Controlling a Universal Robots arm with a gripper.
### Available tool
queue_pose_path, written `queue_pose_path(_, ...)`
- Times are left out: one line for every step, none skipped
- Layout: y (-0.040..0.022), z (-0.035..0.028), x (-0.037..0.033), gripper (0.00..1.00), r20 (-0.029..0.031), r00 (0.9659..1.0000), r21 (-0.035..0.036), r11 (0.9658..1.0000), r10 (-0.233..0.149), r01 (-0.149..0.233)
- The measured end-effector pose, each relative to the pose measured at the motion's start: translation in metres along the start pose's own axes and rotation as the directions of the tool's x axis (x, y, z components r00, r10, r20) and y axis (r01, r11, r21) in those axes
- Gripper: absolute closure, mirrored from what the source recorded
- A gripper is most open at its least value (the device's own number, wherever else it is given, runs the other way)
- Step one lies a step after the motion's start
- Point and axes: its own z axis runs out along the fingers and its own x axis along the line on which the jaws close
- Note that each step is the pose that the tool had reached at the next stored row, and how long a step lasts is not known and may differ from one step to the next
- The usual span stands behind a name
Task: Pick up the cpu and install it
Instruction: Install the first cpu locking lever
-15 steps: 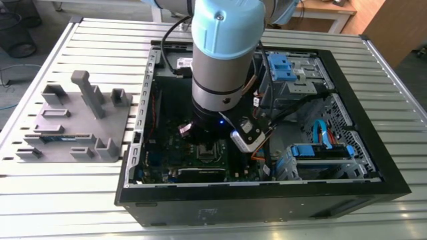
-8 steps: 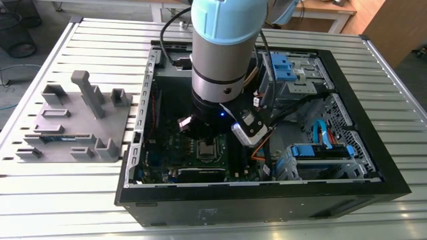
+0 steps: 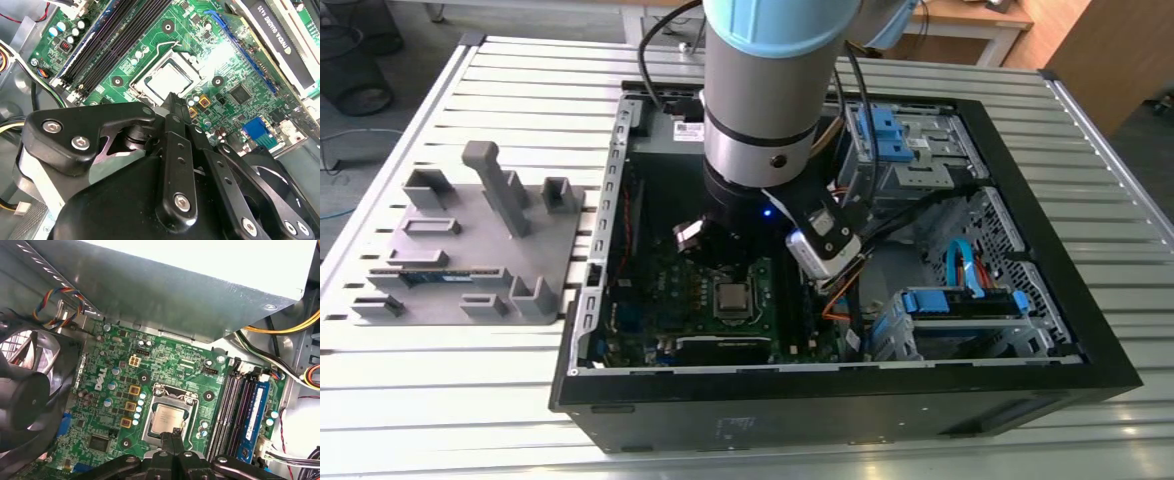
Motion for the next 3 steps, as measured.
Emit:
queue_pose_path(0.0001, -0.0001, 0.0, 0.89, 0.0, 1.0, 0.0, 1.0, 0.0, 0.0)
queue_pose_path(0.0001, -0.0001, 0.0, 0.89, 0.0, 1.0, 0.0, 1.0, 0.0, 0.0)
queue_pose_path(0.0001, -0.0001, 0.0, 0.89, 0.0, 1.0, 0.0, 1.0, 0.0, 0.0)
